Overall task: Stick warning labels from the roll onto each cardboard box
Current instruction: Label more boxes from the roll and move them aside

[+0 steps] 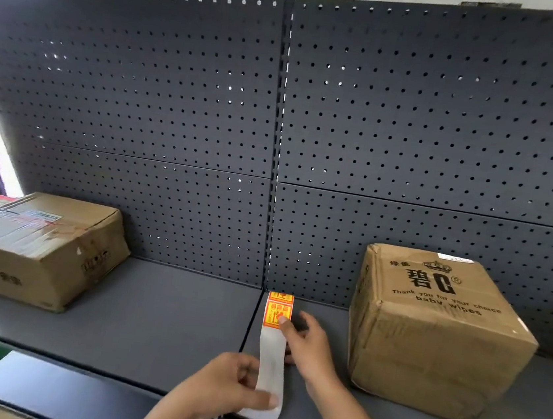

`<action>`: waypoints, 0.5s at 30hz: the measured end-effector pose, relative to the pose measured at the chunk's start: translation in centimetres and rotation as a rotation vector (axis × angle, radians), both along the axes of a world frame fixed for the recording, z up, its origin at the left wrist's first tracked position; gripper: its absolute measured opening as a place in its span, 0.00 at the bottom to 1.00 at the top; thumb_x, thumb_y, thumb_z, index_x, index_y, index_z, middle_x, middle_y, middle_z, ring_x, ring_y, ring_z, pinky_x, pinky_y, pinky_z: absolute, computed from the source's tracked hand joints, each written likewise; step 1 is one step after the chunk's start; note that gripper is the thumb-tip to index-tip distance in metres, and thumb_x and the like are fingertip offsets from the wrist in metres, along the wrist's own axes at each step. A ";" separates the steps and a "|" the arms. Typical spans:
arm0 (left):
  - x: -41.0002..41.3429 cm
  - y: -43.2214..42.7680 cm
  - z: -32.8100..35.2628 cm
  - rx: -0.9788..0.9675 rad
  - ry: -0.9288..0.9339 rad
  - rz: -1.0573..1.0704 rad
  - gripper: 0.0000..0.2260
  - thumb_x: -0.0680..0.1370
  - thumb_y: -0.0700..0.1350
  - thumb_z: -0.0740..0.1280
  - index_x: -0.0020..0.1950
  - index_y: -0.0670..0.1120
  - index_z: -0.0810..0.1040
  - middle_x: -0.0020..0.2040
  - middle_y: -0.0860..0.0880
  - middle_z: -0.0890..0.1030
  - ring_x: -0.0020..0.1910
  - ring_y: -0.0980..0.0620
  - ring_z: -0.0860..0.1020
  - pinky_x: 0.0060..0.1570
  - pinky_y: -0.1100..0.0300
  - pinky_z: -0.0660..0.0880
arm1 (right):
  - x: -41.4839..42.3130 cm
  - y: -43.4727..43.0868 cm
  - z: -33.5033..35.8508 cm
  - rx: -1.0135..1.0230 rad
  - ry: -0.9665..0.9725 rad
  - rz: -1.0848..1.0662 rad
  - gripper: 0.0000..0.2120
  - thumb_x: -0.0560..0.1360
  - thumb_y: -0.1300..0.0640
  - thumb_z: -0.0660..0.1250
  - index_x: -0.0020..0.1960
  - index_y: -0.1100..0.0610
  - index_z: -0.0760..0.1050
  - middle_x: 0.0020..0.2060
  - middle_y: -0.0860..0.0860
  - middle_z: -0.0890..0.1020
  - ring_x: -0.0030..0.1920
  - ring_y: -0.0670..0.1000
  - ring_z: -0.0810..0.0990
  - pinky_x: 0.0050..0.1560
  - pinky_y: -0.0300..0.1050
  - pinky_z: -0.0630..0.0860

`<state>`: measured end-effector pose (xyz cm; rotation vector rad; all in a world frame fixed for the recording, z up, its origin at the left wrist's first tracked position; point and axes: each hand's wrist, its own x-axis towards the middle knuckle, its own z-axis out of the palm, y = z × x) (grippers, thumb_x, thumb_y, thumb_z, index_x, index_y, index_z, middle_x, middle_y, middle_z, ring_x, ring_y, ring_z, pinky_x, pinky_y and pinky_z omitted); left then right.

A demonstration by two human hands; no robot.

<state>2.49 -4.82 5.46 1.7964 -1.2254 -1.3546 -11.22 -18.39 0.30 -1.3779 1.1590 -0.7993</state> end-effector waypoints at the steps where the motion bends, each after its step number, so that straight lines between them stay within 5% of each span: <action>1: 0.4 0.0 0.2 0.018 -0.037 0.015 0.21 0.70 0.61 0.79 0.55 0.48 0.84 0.37 0.56 0.82 0.37 0.57 0.80 0.43 0.61 0.78 | -0.1 0.3 0.3 -0.008 0.001 0.003 0.27 0.71 0.34 0.73 0.62 0.51 0.78 0.51 0.51 0.87 0.52 0.53 0.86 0.54 0.61 0.84; 4: 1.0 -0.4 0.6 0.005 -0.239 0.120 0.31 0.74 0.73 0.67 0.54 0.44 0.83 0.41 0.54 0.84 0.40 0.56 0.83 0.43 0.60 0.78 | 0.0 0.0 0.4 0.020 -0.033 0.004 0.16 0.79 0.46 0.72 0.59 0.58 0.82 0.48 0.53 0.88 0.47 0.54 0.87 0.45 0.54 0.86; 6: 1.0 -1.1 0.5 -0.116 -0.398 0.252 0.26 0.79 0.69 0.63 0.55 0.47 0.81 0.46 0.54 0.84 0.45 0.58 0.81 0.43 0.62 0.75 | 0.1 0.0 0.6 0.032 -0.052 0.004 0.14 0.80 0.50 0.71 0.59 0.59 0.82 0.48 0.55 0.88 0.45 0.55 0.88 0.38 0.48 0.85; 10: -0.1 -4.0 -0.3 -0.383 -0.313 0.383 0.15 0.84 0.57 0.62 0.65 0.50 0.79 0.55 0.55 0.82 0.52 0.61 0.79 0.45 0.67 0.71 | -0.2 0.7 1.0 0.002 -0.058 0.022 0.09 0.81 0.53 0.70 0.55 0.58 0.84 0.45 0.56 0.88 0.46 0.58 0.88 0.41 0.54 0.86; 15: -0.1 -7.7 -1.4 -0.352 -0.188 0.434 0.26 0.83 0.63 0.61 0.72 0.46 0.72 0.63 0.50 0.80 0.61 0.51 0.79 0.60 0.54 0.77 | -0.8 1.4 1.5 -0.004 -0.027 0.049 0.07 0.82 0.56 0.68 0.54 0.54 0.85 0.43 0.56 0.88 0.37 0.52 0.83 0.39 0.50 0.82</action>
